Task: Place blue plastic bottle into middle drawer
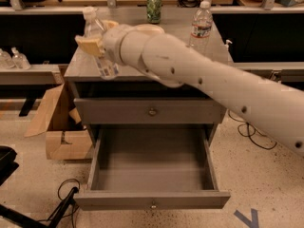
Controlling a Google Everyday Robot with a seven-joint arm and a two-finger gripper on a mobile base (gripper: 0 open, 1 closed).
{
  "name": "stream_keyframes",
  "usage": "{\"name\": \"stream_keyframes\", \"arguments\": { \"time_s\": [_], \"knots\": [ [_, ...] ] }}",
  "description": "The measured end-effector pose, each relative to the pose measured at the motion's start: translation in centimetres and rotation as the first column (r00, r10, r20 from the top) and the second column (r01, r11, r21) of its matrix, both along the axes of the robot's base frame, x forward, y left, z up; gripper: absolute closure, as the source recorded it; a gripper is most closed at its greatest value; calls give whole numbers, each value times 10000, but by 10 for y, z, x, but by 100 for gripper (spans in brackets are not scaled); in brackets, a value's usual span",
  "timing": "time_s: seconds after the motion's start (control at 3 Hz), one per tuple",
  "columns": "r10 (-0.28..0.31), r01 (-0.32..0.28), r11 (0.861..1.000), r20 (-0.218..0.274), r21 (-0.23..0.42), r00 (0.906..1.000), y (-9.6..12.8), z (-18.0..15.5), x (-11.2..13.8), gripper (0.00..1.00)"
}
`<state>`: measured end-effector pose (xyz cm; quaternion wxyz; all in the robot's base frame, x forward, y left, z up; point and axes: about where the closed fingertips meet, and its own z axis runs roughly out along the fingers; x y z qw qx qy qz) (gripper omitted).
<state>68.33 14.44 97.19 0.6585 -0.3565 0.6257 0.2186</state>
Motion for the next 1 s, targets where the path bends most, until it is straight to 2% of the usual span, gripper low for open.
{"name": "stream_keyframes", "arguments": {
  "time_s": [0.33, 0.67, 1.0],
  "knots": [
    [339, -341, 9988, -72, -349, 9994, -15, -53, -27, 100],
    [993, -996, 9950, -283, -100, 9947, -17, -95, -51, 100],
    [993, -996, 9950, -284, -100, 9947, -17, -95, -51, 100]
  ]
}}
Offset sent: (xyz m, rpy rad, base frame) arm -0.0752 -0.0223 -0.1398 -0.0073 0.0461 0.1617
